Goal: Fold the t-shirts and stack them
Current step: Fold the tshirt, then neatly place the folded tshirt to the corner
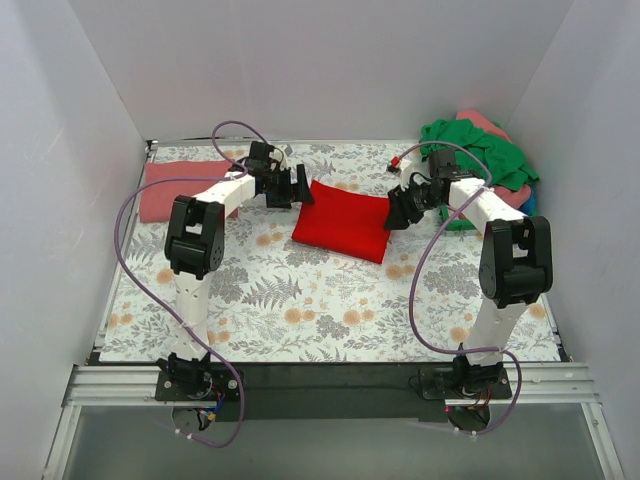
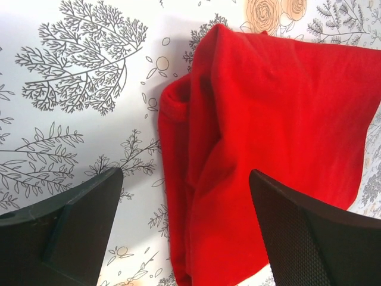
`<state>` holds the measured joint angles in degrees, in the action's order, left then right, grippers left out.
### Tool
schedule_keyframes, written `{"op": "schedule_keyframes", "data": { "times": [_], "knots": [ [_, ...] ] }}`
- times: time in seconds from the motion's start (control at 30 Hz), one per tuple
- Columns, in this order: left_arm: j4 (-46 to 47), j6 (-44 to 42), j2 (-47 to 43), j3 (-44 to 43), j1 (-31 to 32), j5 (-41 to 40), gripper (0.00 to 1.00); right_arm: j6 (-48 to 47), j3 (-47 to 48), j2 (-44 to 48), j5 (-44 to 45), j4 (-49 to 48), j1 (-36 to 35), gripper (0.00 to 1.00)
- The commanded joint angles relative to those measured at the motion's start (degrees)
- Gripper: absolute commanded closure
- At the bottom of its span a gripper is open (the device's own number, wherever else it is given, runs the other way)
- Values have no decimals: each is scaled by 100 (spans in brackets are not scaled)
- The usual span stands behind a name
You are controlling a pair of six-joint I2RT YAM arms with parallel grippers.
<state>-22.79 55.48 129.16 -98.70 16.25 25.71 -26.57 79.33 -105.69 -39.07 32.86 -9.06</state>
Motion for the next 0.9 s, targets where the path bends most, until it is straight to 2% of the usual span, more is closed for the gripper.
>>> {"op": "schedule_keyframes", "data": {
  "times": [0.0, 0.13, 0.37, 0.47, 0.5, 0.57, 0.7, 0.73, 0.87],
  "knots": [
    [-305, 155, 108, -255, 45, 118, 14, -156, -154, 154, -259, 10, 27, 48],
    [-682, 244, 337, -440, 150, 398, 17, -173, -251, 242, -373, -17, 106, 47],
    [-1210, 173, 777, -730, 616, 92, 21, -209, -445, 373, -654, -87, 264, 47],
    [-1447, 208, 891, -844, 765, -302, 33, -200, -515, 435, -804, -113, 396, 47],
    [-1474, 235, 891, -810, 783, -434, 42, -200, -550, 453, -848, -131, 457, 47],
    [-1553, 287, 883, -766, 827, -654, 48, -182, -568, 479, -953, -140, 493, 47],
    [-1404, 288, 690, -484, 871, -341, 81, -173, -594, 497, -1059, -148, 572, 47],
    [-1282, 279, 576, -362, 871, -243, 94, -173, -612, 497, -1085, -157, 572, 47],
    [-1009, 183, 24, -124, 862, -215, 100, -173, -647, 549, -1138, -148, 633, 47]
  ]
}}
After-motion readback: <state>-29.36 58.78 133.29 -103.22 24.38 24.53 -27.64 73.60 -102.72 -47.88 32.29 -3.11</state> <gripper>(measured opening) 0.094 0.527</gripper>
